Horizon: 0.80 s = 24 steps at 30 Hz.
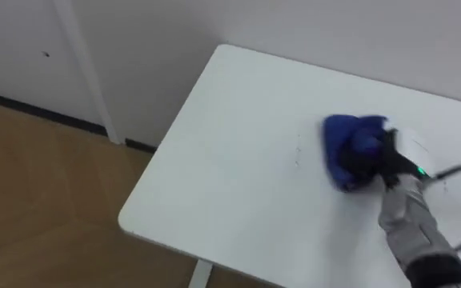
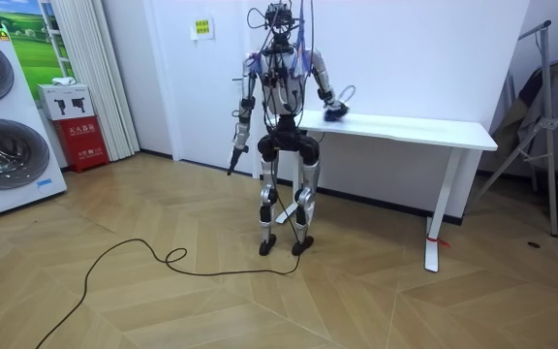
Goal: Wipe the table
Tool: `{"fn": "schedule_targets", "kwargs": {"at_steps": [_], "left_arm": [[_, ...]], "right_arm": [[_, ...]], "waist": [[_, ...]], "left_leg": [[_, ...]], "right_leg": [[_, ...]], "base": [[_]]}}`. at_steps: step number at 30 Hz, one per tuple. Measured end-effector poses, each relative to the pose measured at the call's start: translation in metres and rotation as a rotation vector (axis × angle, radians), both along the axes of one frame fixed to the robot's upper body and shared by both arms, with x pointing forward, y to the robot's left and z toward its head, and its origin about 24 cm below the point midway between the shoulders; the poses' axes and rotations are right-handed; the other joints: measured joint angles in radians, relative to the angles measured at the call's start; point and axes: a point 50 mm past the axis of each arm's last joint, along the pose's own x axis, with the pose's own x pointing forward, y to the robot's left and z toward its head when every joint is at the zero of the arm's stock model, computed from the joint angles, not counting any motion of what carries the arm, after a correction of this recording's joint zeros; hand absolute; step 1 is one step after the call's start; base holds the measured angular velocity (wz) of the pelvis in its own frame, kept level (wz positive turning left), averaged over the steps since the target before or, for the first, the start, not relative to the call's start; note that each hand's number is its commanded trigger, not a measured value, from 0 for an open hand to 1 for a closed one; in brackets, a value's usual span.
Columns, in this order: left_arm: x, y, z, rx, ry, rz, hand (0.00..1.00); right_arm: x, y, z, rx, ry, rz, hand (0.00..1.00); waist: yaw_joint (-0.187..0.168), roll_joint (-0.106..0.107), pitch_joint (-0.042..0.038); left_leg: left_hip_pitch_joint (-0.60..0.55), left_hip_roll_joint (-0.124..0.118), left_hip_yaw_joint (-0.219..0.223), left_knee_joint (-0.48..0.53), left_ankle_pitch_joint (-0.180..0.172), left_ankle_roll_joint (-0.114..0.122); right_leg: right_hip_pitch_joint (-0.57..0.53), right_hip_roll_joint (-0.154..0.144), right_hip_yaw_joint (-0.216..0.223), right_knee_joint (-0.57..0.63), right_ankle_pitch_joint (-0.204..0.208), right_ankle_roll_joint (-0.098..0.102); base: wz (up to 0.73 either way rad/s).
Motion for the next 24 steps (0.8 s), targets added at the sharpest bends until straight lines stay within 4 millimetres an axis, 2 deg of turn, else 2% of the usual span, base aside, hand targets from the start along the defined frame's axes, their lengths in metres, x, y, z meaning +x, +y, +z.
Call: {"fn": "schedule_targets", "kwargs": {"at_steps": [2,4,6,7,8,9,10,11,12,13,15,18,20,21,22,23,24], "left_arm": [[-0.011,0.000,0.000,-0.001,0.024,0.006,0.00],[-0.029,0.001,0.000,0.000,0.071,0.033,0.00],[-0.036,0.003,0.001,0.004,0.083,0.051,0.00],[-0.041,0.004,0.002,0.010,0.093,0.060,0.00],[-0.041,0.005,0.002,0.014,0.094,0.059,0.00],[-0.041,0.008,0.003,0.025,0.091,0.053,0.00],[-0.040,0.010,0.004,0.029,0.083,0.059,0.00],[-0.038,0.013,0.005,0.043,0.070,0.062,0.00],[-0.036,0.015,0.007,0.053,0.058,0.059,0.00],[-0.035,0.016,0.007,0.058,0.055,0.055,0.00],[-0.029,0.021,0.011,0.084,0.029,0.042,0.00],[-0.019,0.025,0.012,0.097,0.001,0.024,0.00],[-0.009,0.024,0.012,0.095,-0.017,0.012,0.00],[0.004,0.022,0.011,0.098,-0.050,-0.010,0.00],[0.010,0.021,0.011,0.098,-0.065,-0.023,0.00],[0.022,0.018,0.010,0.094,-0.089,-0.063,0.00],[0.032,0.015,0.009,0.089,-0.108,-0.092,0.00]], "right_arm": [[-0.004,0.000,-0.005,0.002,0.019,0.014,1.00],[-0.024,-0.010,-0.022,0.046,0.039,-0.021,1.00],[-0.042,-0.020,-0.035,0.088,0.040,-0.060,1.00],[-0.058,-0.028,-0.046,0.114,0.046,-0.101,1.00],[-0.066,-0.033,-0.051,0.122,0.047,-0.124,1.00],[-0.082,-0.044,-0.059,0.128,0.051,-0.180,1.00],[-0.091,-0.050,-0.062,0.129,0.052,-0.215,1.00],[-0.109,-0.063,-0.069,0.134,0.050,-0.306,1.00],[-0.126,-0.077,-0.072,0.128,0.048,-0.387,1.00],[-0.133,-0.084,-0.073,0.123,0.049,-0.423,1.00],[-0.165,-0.111,-0.078,0.107,0.073,-0.566,1.00],[-0.189,-0.127,-0.081,0.087,0.105,-0.660,1.00],[-0.186,-0.128,-0.081,0.086,0.108,-0.681,1.00],[-0.179,-0.125,-0.081,0.091,0.114,-0.695,1.00],[-0.173,-0.121,-0.082,0.098,0.115,-0.700,1.00],[-0.162,-0.116,-0.082,0.100,0.117,-0.726,1.00],[-0.143,-0.104,-0.080,0.101,0.119,-0.717,1.00]], "waist": [[0.003,-0.001,-0.0013],[-0.003,-0.006,-0.0044],[-0.041,0.000,-0.0059],[-0.068,0.002,-0.0109],[-0.082,0.002,-0.0127],[-0.102,0.000,-0.0183],[-0.111,-0.001,-0.0196],[-0.124,-0.006,-0.0257],[-0.134,-0.008,-0.0309],[-0.140,-0.009,-0.0334],[-0.167,-0.010,-0.0404],[-0.199,-0.008,-0.0415],[-0.193,0.000,-0.0430],[-0.182,0.005,-0.0408],[-0.172,0.008,-0.0394],[-0.133,0.015,-0.0373],[-0.074,0.021,-0.0361]], "left_leg": [[-0.001,0.000,-0.026,-0.005,0.001,-0.001],[-0.001,0.001,-0.038,0.000,0.001,-0.001],[0.007,-0.001,-0.044,0.009,0.001,-0.001],[0.020,-0.001,-0.041,0.009,0.001,-0.001],[0.029,-0.003,-0.036,0.009,0.001,-0.001],[0.044,-0.006,-0.021,0.008,0.001,-0.001],[0.050,-0.005,-0.013,0.007,0.001,0.000],[0.059,-0.005,0.008,0.003,0.000,0.000],[0.068,-0.006,0.034,-0.006,0.000,0.002],[0.069,-0.007,0.045,-0.008,-0.002,0.004],[0.074,-0.007,0.063,-0.004,-0.015,0.023],[0.075,-0.006,0.082,0.020,-0.040,0.031],[0.050,0.012,0.103,0.079,-0.065,0.037],[0.022,0.029,0.122,0.124,-0.076,0.040],[0.009,0.036,0.124,0.150,-0.084,0.038],[-0.011,0.056,0.144,0.185,-0.096,0.033],[-0.033,0.089,0.179,0.213,-0.103,0.021]], "right_leg": [[0.014,-0.001,-0.027,-0.015,-0.005,0.002],[0.030,-0.006,-0.042,-0.028,-0.007,0.005],[0.055,-0.011,-0.053,-0.030,-0.010,0.011],[0.077,-0.014,-0.059,-0.029,-0.017,0.021],[0.090,-0.016,-0.060,-0.030,-0.018,0.023],[0.106,-0.020,-0.057,-0.029,-0.023,0.031],[0.113,-0.023,-0.055,-0.027,-0.027,0.037],[0.123,-0.029,-0.038,-0.027,-0.033,0.046],[0.124,-0.031,-0.024,-0.022,-0.036,0.047],[0.124,-0.032,-0.022,-0.024,-0.036,0.047],[0.124,-0.033,-0.013,-0.021,-0.037,0.048],[0.107,-0.050,-0.008,0.052,-0.062,0.050],[0.074,-0.064,-0.035,0.131,-0.071,0.056],[0.023,-0.095,-0.069,0.245,-0.090,0.067],[0.006,-0.122,-0.082,0.312,-0.102,0.071],[-0.011,-0.184,-0.092,0.416,-0.131,0.079],[-0.023,-0.239,-0.083,0.471,-0.145,0.090]], "base": [[0.48],[0.25],[0.48],[0.59],[0.48],[0.27],[0.20],[0.00],[-0.13],[-0.31],[-0.21],[-0.19],[-0.37],[-0.24],[-0.39],[-0.74],[-0.93]]}}
